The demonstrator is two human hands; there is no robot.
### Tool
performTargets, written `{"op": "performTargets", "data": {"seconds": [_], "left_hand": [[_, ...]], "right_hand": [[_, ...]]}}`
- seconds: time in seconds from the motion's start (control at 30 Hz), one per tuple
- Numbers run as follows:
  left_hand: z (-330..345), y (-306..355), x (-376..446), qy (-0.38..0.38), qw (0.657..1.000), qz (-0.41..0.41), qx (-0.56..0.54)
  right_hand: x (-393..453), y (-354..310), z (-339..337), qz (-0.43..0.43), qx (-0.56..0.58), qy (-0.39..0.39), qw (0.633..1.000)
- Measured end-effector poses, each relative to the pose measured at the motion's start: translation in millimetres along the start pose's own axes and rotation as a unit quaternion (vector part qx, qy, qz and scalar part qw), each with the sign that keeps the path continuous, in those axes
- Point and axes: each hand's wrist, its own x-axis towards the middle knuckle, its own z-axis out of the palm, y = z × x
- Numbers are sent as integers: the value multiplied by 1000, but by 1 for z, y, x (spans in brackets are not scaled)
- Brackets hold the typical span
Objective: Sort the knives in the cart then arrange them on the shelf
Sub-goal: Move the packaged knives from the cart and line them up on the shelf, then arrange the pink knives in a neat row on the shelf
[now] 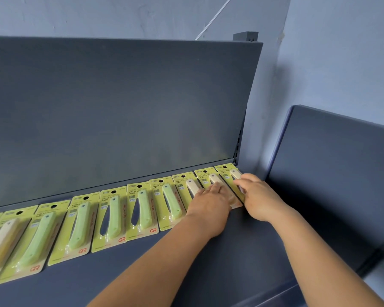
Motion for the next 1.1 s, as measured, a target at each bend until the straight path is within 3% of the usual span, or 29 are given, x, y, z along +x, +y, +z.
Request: {"op": "performTargets", "data": {"seconds": [0.4,0.63,0.83,1.1], "left_hand": [[-2,0,-2,4,1000,-1,-8],[-12,-14,-22,50,998,-34,16],[-34,-56,-98,66,994,-87,14],[-51,-159,-264,104,976,-191,-8]], "right_hand": [[-5,-7,-5,3,-8,-6,1000],[-19,-35,-13,-16,-108,-18,994],[-52,-101,-12,-83,-122,-31,989],[-119,-249,43,-220,-58,-60,972]]}}
